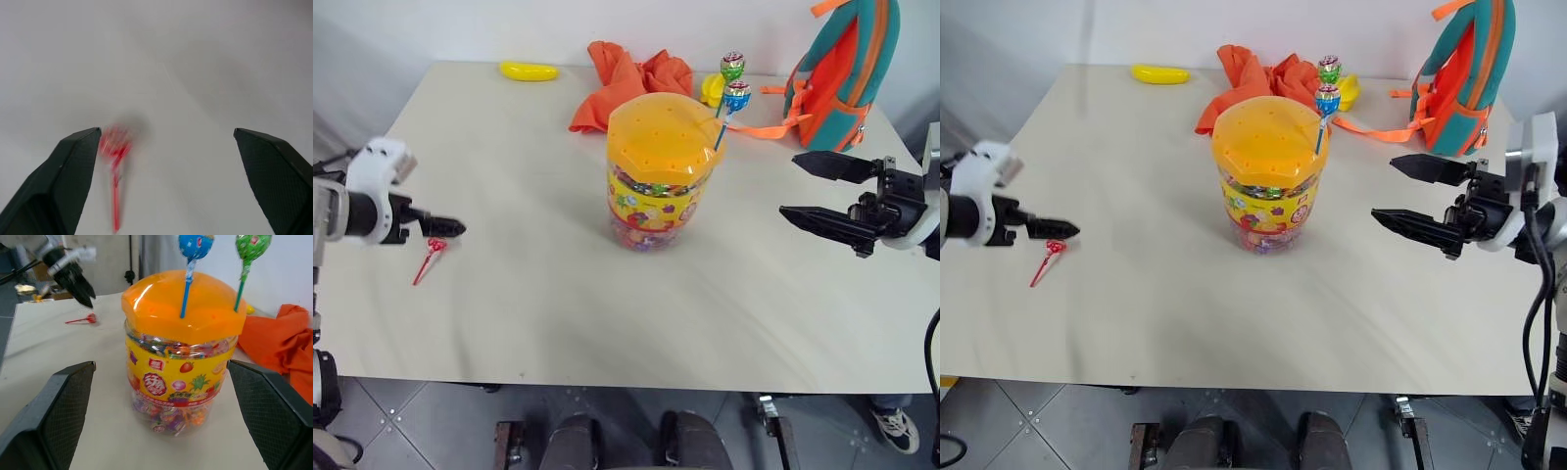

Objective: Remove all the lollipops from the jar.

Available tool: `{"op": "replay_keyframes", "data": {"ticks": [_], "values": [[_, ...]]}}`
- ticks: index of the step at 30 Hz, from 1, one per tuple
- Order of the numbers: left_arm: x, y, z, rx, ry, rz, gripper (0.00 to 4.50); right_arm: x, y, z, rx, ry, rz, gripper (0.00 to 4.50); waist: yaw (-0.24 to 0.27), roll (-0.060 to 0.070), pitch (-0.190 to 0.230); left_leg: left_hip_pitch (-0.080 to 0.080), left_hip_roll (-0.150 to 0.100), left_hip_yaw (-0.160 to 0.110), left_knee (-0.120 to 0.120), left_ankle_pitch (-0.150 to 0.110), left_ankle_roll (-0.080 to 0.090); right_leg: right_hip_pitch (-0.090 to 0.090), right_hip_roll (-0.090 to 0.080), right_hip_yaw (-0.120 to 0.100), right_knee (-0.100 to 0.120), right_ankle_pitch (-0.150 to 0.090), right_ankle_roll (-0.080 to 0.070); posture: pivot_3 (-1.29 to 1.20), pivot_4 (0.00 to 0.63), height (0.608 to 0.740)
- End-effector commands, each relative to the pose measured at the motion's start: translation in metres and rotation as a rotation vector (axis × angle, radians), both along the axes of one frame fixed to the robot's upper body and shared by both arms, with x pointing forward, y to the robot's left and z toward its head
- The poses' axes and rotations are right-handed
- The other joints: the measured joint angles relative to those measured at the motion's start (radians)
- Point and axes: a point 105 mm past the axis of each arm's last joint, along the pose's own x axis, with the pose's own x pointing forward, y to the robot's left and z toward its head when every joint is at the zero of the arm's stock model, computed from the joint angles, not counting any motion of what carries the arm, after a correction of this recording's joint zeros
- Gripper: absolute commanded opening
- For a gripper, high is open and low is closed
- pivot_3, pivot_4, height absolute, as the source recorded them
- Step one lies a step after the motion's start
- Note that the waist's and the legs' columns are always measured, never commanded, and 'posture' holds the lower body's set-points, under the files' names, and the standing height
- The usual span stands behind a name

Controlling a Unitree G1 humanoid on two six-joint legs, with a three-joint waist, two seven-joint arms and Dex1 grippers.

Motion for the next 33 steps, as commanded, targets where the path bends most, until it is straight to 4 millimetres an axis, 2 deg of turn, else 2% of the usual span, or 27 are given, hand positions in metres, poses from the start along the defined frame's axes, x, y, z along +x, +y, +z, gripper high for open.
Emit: {"op": "replay_keyframes", "data": {"ticks": [1,2,5,10,16,19,23,26,33], "values": [[-0.001,-0.023,0.031,-0.087,-0.213,-0.207,4.49,-0.006,0.011,0.017,0.035,-0.047,-0.005,4.5,-0.001,0.0,0.0,0.0,0.0,0.0,0.0,0.0,0.0,0.0,0.0,0.0,0.0,0.0,0.0,0.0,0.15,0.74],[-0.003,-0.037,0.04,-0.142,-0.305,-0.317,4.49,-0.005,0.016,0.019,0.049,-0.071,-0.012,4.5,-0.001,0.0,0.0,0.001,0.0,0.0,0.0,0.0,0.0,0.0,0.0,0.0,0.001,0.0,0.0,0.0,0.15,0.74],[-0.014,-0.062,0.053,-0.269,-0.513,-0.538,4.49,0.003,0.03,0.017,0.084,-0.054,-0.043,4.5,0.0,0.0,0.0,0.0,0.001,-0.002,0.004,-0.001,-0.001,0.0,0.0,0.0,0.004,0.0,0.0,0.0,0.15,0.74],[-0.044,-0.082,0.046,-0.396,-0.679,-0.898,4.49,0.01,0.058,0.014,0.136,-0.037,0.012,4.5,-0.006,0.0,0.0,0.0,0.001,-0.002,0.004,-0.001,-0.001,-0.001,0.0,-0.001,0.006,0.0,0.0,0.0,0.15,0.74],[-0.051,-0.08,0.039,-0.363,-0.77,-1.046,4.49,0.023,0.083,0.014,0.156,-0.023,0.071,4.5,-0.006,0.0,0.0,0.0,0.0,-0.002,0.004,-0.001,-0.001,-0.001,0.0,-0.001,0.006,0.0,0.0,0.0,0.15,0.74],[-0.052,-0.081,0.039,-0.355,-0.79,-1.077,4.49,0.033,0.088,0.018,0.169,-0.041,0.052,4.5,-0.004,0.0,0.0,0.0,0.0,-0.002,0.005,-0.001,-0.001,0.0,0.0,-0.001,0.006,0.0,0.0,0.0,0.15,0.74],[-0.053,-0.08,0.038,-0.342,-0.793,-1.085,4.49,0.036,0.091,0.022,0.178,-0.051,0.064,4.5,-0.005,0.0,0.0,0.0,0.0,-0.003,0.004,-0.001,-0.001,0.0,0.0,-0.001,0.006,0.0,0.0,0.0,0.15,0.74],[-0.053,-0.079,0.033,-0.331,-0.776,-1.078,4.5,0.035,0.088,0.028,0.208,-0.031,0.065,3.97,-0.008,0.0,0.0,0.0,0.0,-0.003,0.004,-0.001,-0.001,0.0,0.0,-0.001,0.006,0.0,0.0,0.0,0.15,0.74],[-0.055,-0.079,0.032,-0.346,-0.78,-1.098,4.5,0.031,0.086,0.032,0.186,-0.047,0.075,1.7,-0.014,0.0,0.0,0.0,0.0,-0.003,0.003,-0.001,-0.001,0.0,0.0,-0.002,0.006,0.0,0.0,0.0,0.15,0.74]]}}
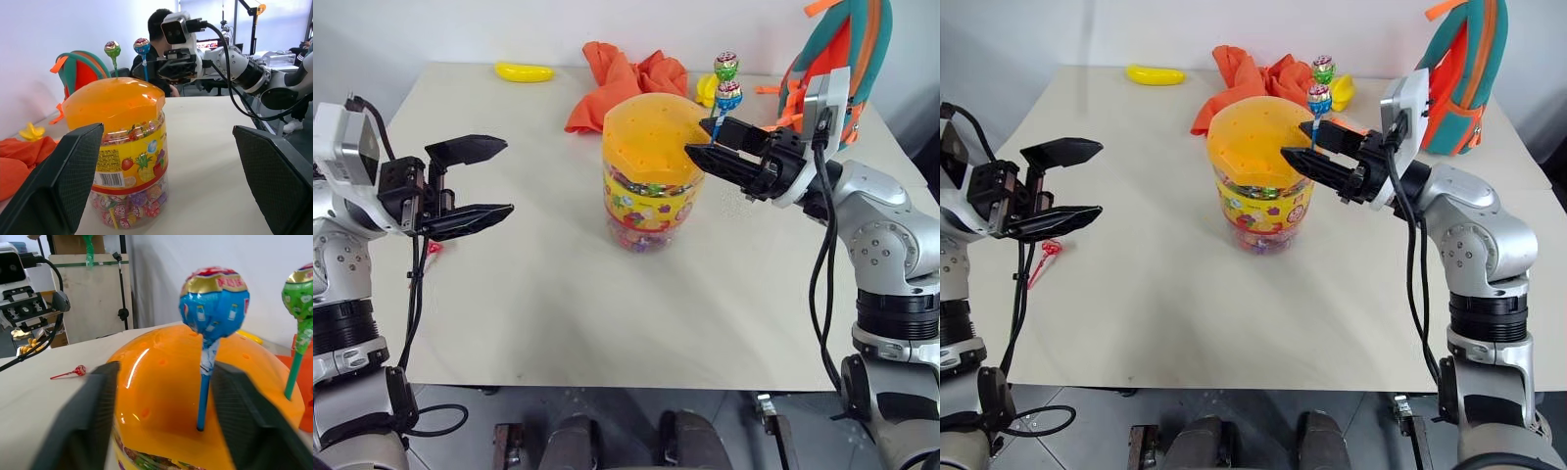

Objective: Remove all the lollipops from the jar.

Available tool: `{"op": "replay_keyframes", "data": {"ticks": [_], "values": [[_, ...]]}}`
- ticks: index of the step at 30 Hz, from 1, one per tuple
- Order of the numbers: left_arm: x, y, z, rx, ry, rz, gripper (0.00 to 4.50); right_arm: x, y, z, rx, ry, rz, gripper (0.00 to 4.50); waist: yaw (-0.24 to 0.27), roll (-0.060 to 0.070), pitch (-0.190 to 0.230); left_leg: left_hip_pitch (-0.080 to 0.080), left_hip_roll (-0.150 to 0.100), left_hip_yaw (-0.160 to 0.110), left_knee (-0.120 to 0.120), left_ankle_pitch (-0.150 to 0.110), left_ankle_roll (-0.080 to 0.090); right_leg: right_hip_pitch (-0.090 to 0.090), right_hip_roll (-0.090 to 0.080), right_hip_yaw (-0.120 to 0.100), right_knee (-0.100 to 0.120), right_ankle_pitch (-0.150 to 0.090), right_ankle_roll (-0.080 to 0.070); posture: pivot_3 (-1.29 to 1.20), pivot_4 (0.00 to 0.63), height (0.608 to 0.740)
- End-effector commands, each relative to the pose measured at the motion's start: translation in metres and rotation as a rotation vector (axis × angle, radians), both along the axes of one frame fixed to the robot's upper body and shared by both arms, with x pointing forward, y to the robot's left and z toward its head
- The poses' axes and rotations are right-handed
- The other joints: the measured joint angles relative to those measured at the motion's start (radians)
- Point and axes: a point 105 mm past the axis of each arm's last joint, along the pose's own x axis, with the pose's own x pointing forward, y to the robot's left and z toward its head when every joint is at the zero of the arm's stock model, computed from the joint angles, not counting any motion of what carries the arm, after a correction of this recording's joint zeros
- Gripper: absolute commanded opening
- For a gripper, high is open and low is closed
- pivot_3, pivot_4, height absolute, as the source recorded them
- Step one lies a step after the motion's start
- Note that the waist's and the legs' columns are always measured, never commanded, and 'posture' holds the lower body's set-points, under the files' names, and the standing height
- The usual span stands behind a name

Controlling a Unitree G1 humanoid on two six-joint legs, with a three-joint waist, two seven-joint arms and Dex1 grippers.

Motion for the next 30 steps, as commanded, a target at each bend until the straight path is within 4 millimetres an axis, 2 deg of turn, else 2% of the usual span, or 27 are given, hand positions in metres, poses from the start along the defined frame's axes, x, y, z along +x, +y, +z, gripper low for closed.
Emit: {"op": "replay_keyframes", "data": {"ticks": [1,5,12,15,18,19,21,23,26,27,30], "values": [[-0.006,0.002,0.006,0.001,-0.043,-0.018,4.5,-0.01,-0.004,0.021,0.009,-0.08,0.007,1.33,-0.002,0.0,0.0,0.0,0.0,0.0,0.0,0.0,0.0,0.0,0.0,0.0,0.0,0.0,0.0,0.0,0.15,0.74],[-0.003,0.001,0.007,0.004,-0.046,-0.034,4.5,-0.012,-0.006,0.036,0.03,-0.125,-0.002,0.03,-0.012,0.0,0.0,0.0,0.0,0.0,-0.001,0.0,0.0,0.0,0.0,0.0,0.0,0.0,0.0,0.0,0.15,0.74],[0.003,0.0,0.008,0.021,-0.039,-0.057,4.5,-0.024,-0.023,0.074,0.05,-0.236,-0.058,0.03,-0.015,0.0,0.0,0.0,0.0,-0.001,-0.002,0.0,0.0,0.0,0.0,-0.001,0.0,0.0,0.0,0.0,0.15,0.74],[0.003,-0.002,0.01,0.023,-0.041,-0.087,4.5,-0.03,-0.049,0.097,0.062,-0.27,-0.173,0.03,-0.014,0.0,0.0,0.0,0.0,-0.001,-0.002,0.0,0.0,0.0,0.0,-0.001,0.0,0.0,0.0,0.0,0.15,0.74],[0.003,-0.001,0.008,0.042,-0.022,-0.104,4.5,-0.029,-0.077,0.093,0.022,-0.189,-0.3,0.03,-0.012,0.0,0.0,0.0,0.0,-0.002,-0.002,0.0,0.0,0.0,0.0,-0.001,0.0,0.0,0.0,0.0,0.15,0.74],[0.003,0.0,0.008,0.054,-0.016,-0.107,4.5,-0.025,-0.086,0.081,-0.042,-0.129,-0.349,0.03,-0.013,0.0,0.0,0.0,0.0,-0.002,-0.002,0.0,0.0,0.0,0.0,-0.001,0.0,0.0,0.0,0.0,0.15,0.74],[0.003,0.004,0.01,0.072,-0.012,-0.11,4.5,-0.015,-0.107,0.042,-0.193,0.074,-0.447,0.03,-0.012,-0.002,-0.001,0.0,0.0,-0.002,-0.004,0.0,0.0,0.0,0.0,-0.001,-0.001,0.0,0.0,0.0,0.15,0.74],[0.004,0.006,0.012,0.079,-0.012,-0.111,4.5,-0.008,-0.127,0.012,-0.277,0.211,-0.537,0.03,-0.013,-0.002,-0.001,0.0,0.0,-0.001,-0.004,0.0,0.0,0.001,0.0,-0.001,-0.001,0.0,0.0,0.0,0.15,0.74],[0.004,0.008,0.014,0.095,-0.009,-0.11,4.5,0.002,-0.158,-0.027,-0.34,0.339,-0.675,0.03,-0.014,-0.002,-0.001,0.0,0.0,0.001,-0.004,0.0,0.0,0.0,0.0,-0.001,-0.002,0.0,0.0,0.0,0.15,0.74],[0.004,0.009,0.014,0.099,-0.008,-0.109,4.5,0.005,-0.163,-0.034,-0.346,0.357,-0.701,0.03,-0.014,-0.002,-0.001,0.0,0.0,0.002,-0.004,0.0,0.0,0.0,-0.001,-0.001,-0.002,0.0,0.0,0.0,0.15,0.74],[0.008,0.011,0.015,0.105,0.0,-0.077,4.5,0.014,-0.184,-0.073,-0.406,0.482,-0.81,0.03,-0.015,-0.002,-0.001,0.0,0.0,0.003,-0.004,0.0,0.0,0.0,-0.001,-0.001,-0.002,0.0,0.0,0.0,0.15,0.74]]}}
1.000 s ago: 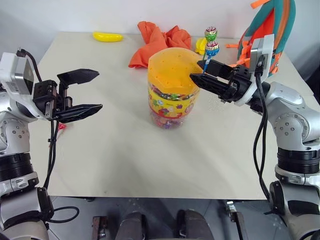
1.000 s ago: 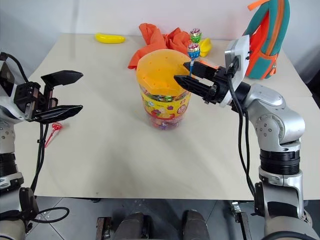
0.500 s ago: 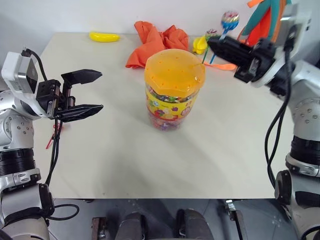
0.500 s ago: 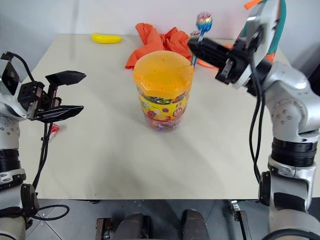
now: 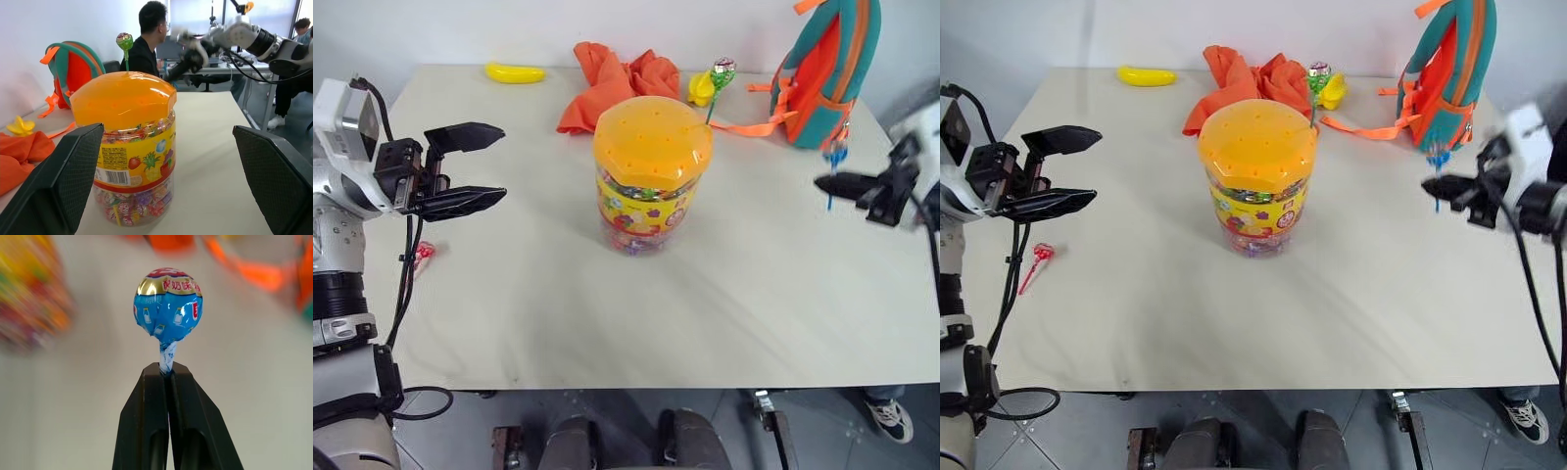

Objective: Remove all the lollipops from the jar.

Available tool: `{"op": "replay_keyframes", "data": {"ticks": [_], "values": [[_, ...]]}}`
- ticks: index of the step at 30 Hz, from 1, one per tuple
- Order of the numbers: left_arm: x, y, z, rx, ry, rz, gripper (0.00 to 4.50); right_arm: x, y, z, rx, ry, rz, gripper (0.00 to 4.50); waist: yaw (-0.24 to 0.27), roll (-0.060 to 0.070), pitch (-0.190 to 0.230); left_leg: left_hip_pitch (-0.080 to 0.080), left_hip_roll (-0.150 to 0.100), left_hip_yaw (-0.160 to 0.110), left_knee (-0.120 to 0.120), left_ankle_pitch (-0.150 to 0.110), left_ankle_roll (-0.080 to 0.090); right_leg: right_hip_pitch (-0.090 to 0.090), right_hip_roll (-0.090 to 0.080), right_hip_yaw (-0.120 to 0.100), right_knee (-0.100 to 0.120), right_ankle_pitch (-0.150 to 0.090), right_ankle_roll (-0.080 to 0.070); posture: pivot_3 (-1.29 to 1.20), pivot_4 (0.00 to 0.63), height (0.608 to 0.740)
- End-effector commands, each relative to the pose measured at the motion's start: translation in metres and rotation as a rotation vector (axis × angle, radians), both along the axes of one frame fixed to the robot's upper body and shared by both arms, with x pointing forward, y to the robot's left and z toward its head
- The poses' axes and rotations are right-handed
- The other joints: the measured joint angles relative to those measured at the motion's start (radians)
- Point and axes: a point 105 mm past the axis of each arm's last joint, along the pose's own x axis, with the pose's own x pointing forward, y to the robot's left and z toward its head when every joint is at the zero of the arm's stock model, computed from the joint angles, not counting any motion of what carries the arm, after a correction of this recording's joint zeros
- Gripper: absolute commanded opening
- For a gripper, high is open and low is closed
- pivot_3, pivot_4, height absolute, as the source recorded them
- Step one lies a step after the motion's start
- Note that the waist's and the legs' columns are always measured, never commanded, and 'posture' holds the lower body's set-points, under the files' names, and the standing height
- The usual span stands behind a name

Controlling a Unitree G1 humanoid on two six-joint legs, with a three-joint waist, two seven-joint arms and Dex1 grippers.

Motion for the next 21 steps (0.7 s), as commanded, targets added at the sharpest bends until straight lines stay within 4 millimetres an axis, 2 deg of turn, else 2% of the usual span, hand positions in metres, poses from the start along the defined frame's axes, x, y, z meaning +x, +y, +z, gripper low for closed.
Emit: {"op": "replay_keyframes", "data": {"ticks": [1,3,5,9,13,18,21], "values": [[-0.009,0.004,0.006,0.052,-0.035,-0.043,4.5,0.009,-0.024,-0.026,-0.078,0.053,-0.138,0.03,-0.001,0.0,0.0,0.0,0.0,0.0,0.0,0.0,0.0,0.0,0.0,0.0,0.0,0.0,0.0,0.0,0.15,0.74],[-0.008,0.005,0.006,0.046,-0.023,-0.013,4.5,0.012,-0.032,-0.054,-0.133,0.123,-0.197,0.03,-0.001,0.0,0.0,0.0,0.0,0.0,0.0,0.0,0.0,0.0,0.0,0.0,0.0,0.0,0.0,0.0,0.15,0.74],[-0.007,0.008,0.005,0.045,-0.005,0.023,4.5,0.016,-0.037,-0.073,-0.129,0.169,-0.245,0.03,-0.001,0.0,0.0,0.0,0.0,0.0,0.0,0.0,0.0,0.0,0.0,0.0,0.0,0.0,0.0,0.0,0.15,0.74],[-0.005,0.015,0.0,0.072,0.021,0.106,4.5,0.021,-0.052,-0.093,-0.109,0.213,-0.333,0.03,-0.001,0.0,0.0,0.0,0.0,0.0,0.0,0.0,0.0,0.0,0.0,0.0,0.0,0.0,0.0,0.0,0.15,0.74],[-0.008,0.015,0.0,0.068,0.019,0.109,4.5,0.022,-0.058,-0.099,-0.092,0.22,-0.35,0.03,0.003,0.0,0.0,0.0,0.0,-0.002,0.001,0.0,0.0,0.001,0.0,0.0,0.0,0.0,0.0,0.0,0.15,0.74],[-0.009,0.013,0.0,0.062,0.017,0.107,4.5,0.019,-0.052,-0.091,-0.086,0.196,-0.292,1.33,0.002,0.0,0.0,0.0,0.0,-0.003,0.002,0.0,0.0,0.002,0.0,0.0,0.0,0.0,0.0,0.0,0.15,0.74],[-0.009,0.013,-0.001,0.059,0.017,0.106,4.5,0.015,-0.047,-0.082,-0.1,0.17,-0.253,2.4,-0.001,0.0,0.0,0.0,0.0,-0.002,0.001,0.0,0.0,0.001,0.0,0.0,0.0,0.0,0.0,0.0,0.15,0.74]]}}
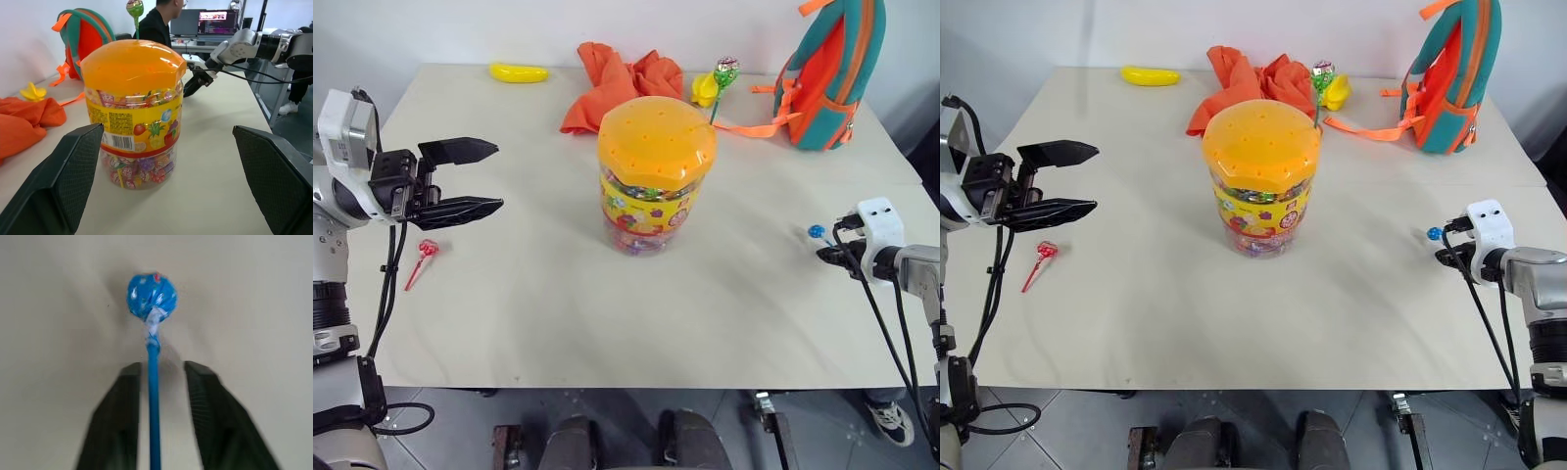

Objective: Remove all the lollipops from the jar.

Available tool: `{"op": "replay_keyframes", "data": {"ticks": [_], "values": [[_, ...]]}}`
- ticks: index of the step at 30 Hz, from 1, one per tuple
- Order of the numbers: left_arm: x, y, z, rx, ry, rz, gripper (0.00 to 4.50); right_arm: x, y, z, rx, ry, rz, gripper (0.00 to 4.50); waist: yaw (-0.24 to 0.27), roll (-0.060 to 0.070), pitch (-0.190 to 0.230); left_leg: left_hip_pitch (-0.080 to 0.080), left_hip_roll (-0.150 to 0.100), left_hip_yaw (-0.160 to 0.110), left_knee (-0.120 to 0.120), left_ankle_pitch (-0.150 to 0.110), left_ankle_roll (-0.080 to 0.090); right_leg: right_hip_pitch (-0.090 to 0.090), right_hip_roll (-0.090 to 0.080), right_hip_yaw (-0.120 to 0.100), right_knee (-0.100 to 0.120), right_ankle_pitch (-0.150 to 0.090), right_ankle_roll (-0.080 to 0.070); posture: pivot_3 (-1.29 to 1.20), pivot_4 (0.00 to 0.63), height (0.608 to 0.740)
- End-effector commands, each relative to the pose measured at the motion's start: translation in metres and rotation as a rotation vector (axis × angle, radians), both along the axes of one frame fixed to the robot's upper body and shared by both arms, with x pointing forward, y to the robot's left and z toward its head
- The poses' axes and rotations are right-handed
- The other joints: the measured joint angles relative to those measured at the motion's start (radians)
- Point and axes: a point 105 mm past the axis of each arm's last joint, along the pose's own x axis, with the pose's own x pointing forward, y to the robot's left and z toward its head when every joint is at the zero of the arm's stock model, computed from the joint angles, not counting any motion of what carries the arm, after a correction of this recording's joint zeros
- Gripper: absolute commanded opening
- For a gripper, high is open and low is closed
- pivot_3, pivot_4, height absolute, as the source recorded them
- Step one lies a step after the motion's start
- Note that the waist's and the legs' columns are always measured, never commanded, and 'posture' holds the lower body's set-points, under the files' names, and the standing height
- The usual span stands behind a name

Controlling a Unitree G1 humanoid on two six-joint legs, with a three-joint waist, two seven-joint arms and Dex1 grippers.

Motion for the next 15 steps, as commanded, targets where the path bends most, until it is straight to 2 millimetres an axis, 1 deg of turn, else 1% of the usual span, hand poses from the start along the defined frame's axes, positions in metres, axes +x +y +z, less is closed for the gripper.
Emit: {"op": "replay_keyframes", "data": {"ticks": [1,3,4,6,9,11,13,15], "values": [[-0.006,0.002,0.01,-0.003,-0.049,0.004,4.5,-0.006,0.003,0.021,-0.027,-0.049,0.054,2.75,0.0,0.0,0.0,0.0,0.0,0.0,0.0,0.0,0.0,0.0,0.0,0.0,0.0,0.0,0.0,0.0,0.15,0.74],[-0.005,0.002,0.01,-0.007,-0.05,0.001,4.5,-0.014,0.01,0.034,-0.049,-0.075,0.108,3.43,0.002,0.0,0.0,0.0,0.0,0.0,0.0,0.0,0.0,0.0,0.0,0.0,0.0,0.0,0.0,0.0,0.15,0.74],[-0.005,0.001,0.01,-0.009,-0.05,-0.001,4.5,-0.018,0.014,0.042,-0.051,-0.092,0.142,3.82,0.002,0.0,0.0,0.0,0.0,0.0,0.0,0.0,0.0,-0.001,0.0,0.0,0.0,0.0,0.0,0.0,0.15,0.74],[-0.005,0.001,0.01,-0.012,-0.052,-0.007,4.5,-0.027,0.023,0.06,-0.053,-0.132,0.212,4.47,0.005,0.0,0.0,0.0,0.0,0.0,0.0,0.0,0.0,-0.001,0.0,0.0,0.0,0.0,0.0,0.0,0.15,0.74],[-0.005,0.0,0.01,-0.016,-0.052,-0.014,4.5,-0.046,0.044,0.096,-0.048,-0.208,0.357,4.47,0.009,0.0,0.0,0.0,0.0,0.0,0.0,0.0,0.0,0.0,0.0,0.0,-0.001,0.0,0.0,0.0,0.15,0.74],[-0.005,0.0,0.01,-0.018,-0.054,-0.017,4.5,-0.053,0.058,0.118,-0.041,-0.259,0.428,4.47,0.009,0.0,0.0,0.0,0.0,0.0,0.0,0.0,0.0,0.0,0.0,0.0,-0.001,0.0,0.0,0.0,0.15,0.74],[-0.005,-0.001,0.011,-0.023,-0.057,-0.028,4.5,-0.051,0.078,0.149,-0.008,-0.374,0.498,4.47,0.009,0.0,0.0,0.0,0.0,0.0,0.001,0.0,0.0,0.0,0.0,0.0,-0.001,0.0,0.0,0.0,0.15,0.74],[-0.005,-0.003,0.012,-0.027,-0.061,-0.039,4.5,-0.049,0.102,0.17,0.035,-0.472,0.587,4.47,0.005,0.0,0.0,0.0,0.0,0.0,0.001,0.0,0.0,0.0,0.0,0.001,-0.002,0.0,0.0,0.0,0.15,0.74]]}}
